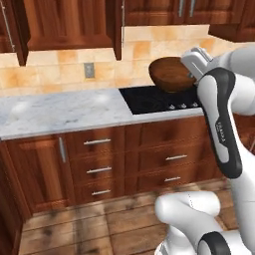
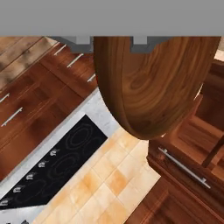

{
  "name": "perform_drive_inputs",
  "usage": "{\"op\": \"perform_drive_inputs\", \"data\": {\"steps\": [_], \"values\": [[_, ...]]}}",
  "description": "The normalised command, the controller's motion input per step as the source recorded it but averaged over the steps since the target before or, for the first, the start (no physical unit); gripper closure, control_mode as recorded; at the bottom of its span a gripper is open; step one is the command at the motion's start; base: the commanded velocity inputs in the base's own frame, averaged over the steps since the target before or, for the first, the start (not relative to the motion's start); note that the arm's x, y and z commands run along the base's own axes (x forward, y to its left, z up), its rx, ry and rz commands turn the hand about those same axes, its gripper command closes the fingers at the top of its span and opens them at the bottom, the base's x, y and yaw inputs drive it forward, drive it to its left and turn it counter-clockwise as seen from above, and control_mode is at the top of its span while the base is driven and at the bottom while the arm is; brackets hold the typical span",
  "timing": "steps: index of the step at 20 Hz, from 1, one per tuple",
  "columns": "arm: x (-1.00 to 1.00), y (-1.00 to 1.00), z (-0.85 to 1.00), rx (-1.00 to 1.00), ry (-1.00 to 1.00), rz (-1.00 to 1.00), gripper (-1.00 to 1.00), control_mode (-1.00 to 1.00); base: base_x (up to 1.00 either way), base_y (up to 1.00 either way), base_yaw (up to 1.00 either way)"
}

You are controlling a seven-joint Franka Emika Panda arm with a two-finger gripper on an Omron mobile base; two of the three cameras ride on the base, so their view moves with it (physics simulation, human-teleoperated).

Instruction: Take the smaller bowl and place it next to the appetizer plate on the dining counter , and place the larger bowl next to the plate with cooked food.

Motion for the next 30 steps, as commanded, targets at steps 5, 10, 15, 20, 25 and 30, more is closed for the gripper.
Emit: {"op": "perform_drive_inputs", "data": {"steps": [5,10,15,20,25,30], "values": [[0.0,0.0,0.0,0.0,0.0,0.0,1.0,1.0,-1.0,-0.35,0.0],[0.0,0.0,0.0,0.0,0.0,0.0,1.0,1.0,-1.0,-0.33,0.0],[0.0,0.0,0.0,0.0,0.0,0.0,1.0,1.0,-1.0,-0.38,0.0],[0.0,0.0,0.0,0.0,0.0,0.0,1.0,1.0,-1.0,-0.71,-0.02],[0.0,0.0,0.0,0.0,0.0,0.0,1.0,1.0,-1.0,-0.96,-0.07],[0.0,0.0,0.0,0.0,0.0,0.0,1.0,1.0,-1.0,-0.88,-0.04]]}}
